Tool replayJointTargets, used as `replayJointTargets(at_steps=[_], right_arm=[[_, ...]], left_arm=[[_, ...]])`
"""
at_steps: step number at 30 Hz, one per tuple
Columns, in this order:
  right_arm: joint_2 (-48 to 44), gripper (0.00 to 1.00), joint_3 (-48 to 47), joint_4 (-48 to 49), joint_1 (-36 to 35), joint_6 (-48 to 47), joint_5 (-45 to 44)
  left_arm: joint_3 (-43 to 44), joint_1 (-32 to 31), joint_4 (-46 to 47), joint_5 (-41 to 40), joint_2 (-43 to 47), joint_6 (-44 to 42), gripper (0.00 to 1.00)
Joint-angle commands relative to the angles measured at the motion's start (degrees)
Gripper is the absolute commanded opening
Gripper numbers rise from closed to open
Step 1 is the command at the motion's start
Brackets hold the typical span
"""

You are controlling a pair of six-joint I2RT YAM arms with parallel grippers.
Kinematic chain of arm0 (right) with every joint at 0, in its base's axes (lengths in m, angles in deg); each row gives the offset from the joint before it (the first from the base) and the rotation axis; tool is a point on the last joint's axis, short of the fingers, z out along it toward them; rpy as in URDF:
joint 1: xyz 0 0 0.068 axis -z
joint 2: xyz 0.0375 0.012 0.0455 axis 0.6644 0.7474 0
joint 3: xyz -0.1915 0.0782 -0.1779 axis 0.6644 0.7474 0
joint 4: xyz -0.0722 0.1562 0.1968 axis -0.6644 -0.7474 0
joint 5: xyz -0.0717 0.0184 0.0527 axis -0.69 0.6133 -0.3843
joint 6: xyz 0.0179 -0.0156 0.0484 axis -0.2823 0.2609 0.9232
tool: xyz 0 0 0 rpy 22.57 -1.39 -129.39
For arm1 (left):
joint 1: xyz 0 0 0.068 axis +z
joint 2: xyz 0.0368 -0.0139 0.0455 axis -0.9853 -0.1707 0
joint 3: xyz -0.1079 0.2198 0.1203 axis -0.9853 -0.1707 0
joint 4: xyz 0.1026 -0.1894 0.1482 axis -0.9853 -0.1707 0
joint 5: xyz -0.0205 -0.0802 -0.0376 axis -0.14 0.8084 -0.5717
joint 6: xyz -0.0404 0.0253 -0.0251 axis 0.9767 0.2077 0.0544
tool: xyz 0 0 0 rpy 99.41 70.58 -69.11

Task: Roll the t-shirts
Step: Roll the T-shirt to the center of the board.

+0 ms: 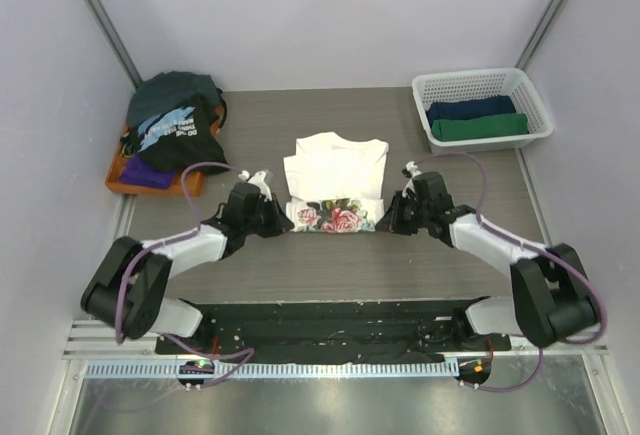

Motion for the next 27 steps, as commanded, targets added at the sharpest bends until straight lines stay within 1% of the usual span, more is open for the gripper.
replayJointTargets(at_steps=[1, 2, 3, 5, 6, 9, 12, 15, 20, 27], right_arm=[[-12.01, 0.01, 7.41, -8.89, -0.78, 3.6, -0.86], [-13.86, 0.01, 8.46, -9.68, -1.12, 4.14, -0.34], [-17.88, 0.01, 10.48, -11.6, -1.3, 5.45, -0.16], [-21.33, 0.01, 11.89, -13.81, -1.57, 6.33, 0.37], [-25.01, 0.01, 12.68, -15.56, -1.65, 6.95, 0.63], [-29.42, 0.01, 13.13, -17.68, -1.74, 8.27, 1.16], [-28.83, 0.01, 12.52, -18.65, -1.83, 8.45, 1.69], [-26.54, 0.01, 11.2, -18.74, -1.83, 7.84, 1.78], [-23.82, 0.01, 8.83, -19.0, -1.83, 6.78, 2.13], [-21.27, 0.01, 8.65, -18.39, -1.92, 6.43, 4.06]], left_arm=[[-5.41, -5.36, -6.56, -1.78, 12.94, 3.91, 0.0], [-6.55, -6.07, -7.8, -2.14, 14.28, 4.18, 0.0], [-7.26, -6.6, -9.03, -2.58, 15.86, 5.31, 0.0], [-9.19, -7.57, -11.33, -2.67, 20.15, 6.29, 0.0], [-9.9, -7.75, -12.72, -2.75, 21.4, 6.81, 0.0], [-11.13, -8.28, -15.54, -2.84, 25.62, 7.96, 0.0], [-10.0, -8.28, -20.28, -2.76, 26.69, 8.14, 0.0], [-8.07, -8.28, -21.52, -1.53, 25.02, 8.31, 0.01], [-4.9, -8.28, -21.27, -0.12, 21.07, 7.87, 0.02], [-0.68, -8.28, -21.79, 1.64, 17.9, 8.05, 0.02]])
